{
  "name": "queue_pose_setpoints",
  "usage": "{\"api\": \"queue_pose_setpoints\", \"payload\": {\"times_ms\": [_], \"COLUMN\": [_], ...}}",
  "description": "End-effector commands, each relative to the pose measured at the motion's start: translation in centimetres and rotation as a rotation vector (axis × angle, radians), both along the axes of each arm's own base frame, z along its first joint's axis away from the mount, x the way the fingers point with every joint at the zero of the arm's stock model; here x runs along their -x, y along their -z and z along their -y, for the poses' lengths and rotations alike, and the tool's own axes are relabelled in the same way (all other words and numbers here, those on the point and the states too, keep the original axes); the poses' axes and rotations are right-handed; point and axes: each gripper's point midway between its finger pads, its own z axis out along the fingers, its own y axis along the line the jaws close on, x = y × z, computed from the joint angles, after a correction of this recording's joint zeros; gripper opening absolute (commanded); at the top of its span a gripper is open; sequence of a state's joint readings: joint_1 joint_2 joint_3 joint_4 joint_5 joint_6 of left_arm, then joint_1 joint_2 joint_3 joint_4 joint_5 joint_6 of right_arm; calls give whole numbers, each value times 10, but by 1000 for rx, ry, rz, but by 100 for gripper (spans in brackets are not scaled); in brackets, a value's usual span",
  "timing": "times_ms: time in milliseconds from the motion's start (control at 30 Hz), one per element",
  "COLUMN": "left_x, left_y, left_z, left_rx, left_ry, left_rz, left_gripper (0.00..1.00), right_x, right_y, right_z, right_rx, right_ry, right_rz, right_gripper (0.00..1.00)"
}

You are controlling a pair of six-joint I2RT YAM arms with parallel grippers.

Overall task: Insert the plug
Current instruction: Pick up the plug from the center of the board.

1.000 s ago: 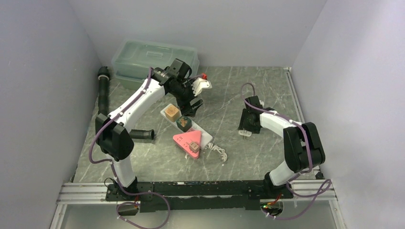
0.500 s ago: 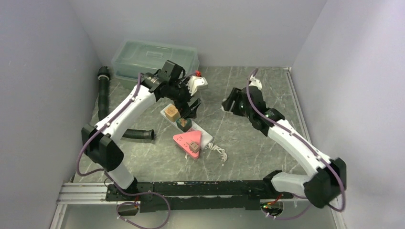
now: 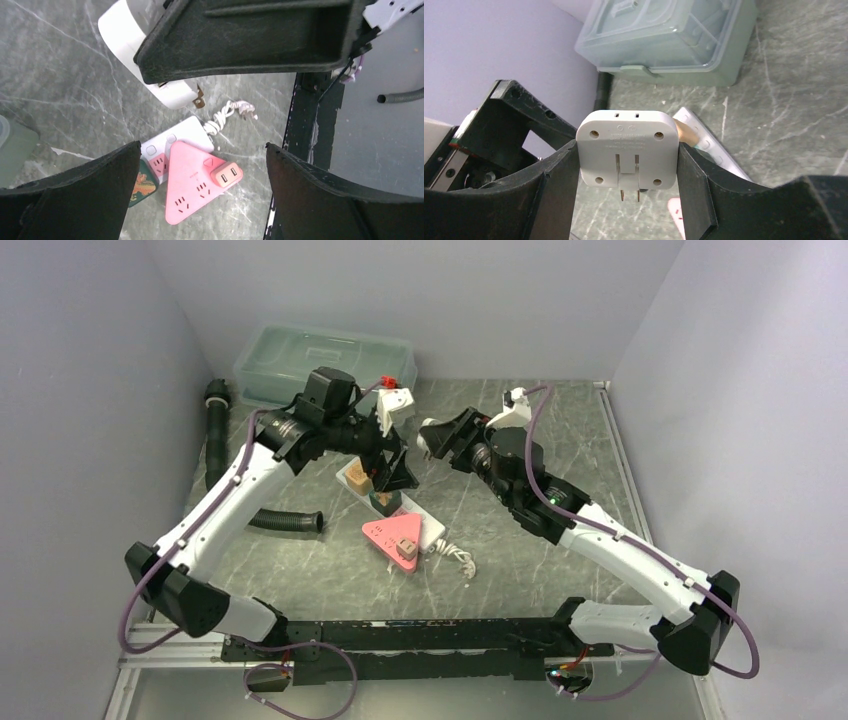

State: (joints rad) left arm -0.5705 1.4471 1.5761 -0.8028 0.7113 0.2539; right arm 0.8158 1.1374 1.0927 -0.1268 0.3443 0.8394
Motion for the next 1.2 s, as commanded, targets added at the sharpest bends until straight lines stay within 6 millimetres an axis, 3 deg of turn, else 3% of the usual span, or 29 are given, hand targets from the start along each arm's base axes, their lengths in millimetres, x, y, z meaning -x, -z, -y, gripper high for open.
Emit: {"api": "queue_pose_setpoints", "payload": {"times_ms": [0,267,433,600,733,933,1000,1067,1167], "left_x": [7,12,1,-12,-11,-16,-18,-17,-10], "left_y": [-50,-56,-53,-55,-59,-57,-55,-54,-56], "left_z": [2,7,7,3,5,2,0,-1,-2], "left_rx": [150,200,191,201,225,226,220,223,229], "left_ry": [-13,-8,-54,-119,-105,-115,-125,-123,-83], "left_rz": [89,46,44,68,52,53,46,45,40], "left_gripper": [100,87,81,69,66,37,2,0,0], "right_x": [-3,2,7,14,19,27,32,37,47], "right_y": [-40,-47,-50,-49,-47,-47,-48,-52,-59], "right_z": [-5,-20,-26,-31,-34,-42,-45,-46,-43], "right_rx": [-150,-176,-202,-219,-228,-239,-254,-269,-252], "right_ry": [28,-7,-29,-55,-69,-109,-137,-164,-212], "right_rz": [74,82,91,88,86,85,96,111,161], "right_gripper": [40,40,40,40,40,40,40,42,54]}}
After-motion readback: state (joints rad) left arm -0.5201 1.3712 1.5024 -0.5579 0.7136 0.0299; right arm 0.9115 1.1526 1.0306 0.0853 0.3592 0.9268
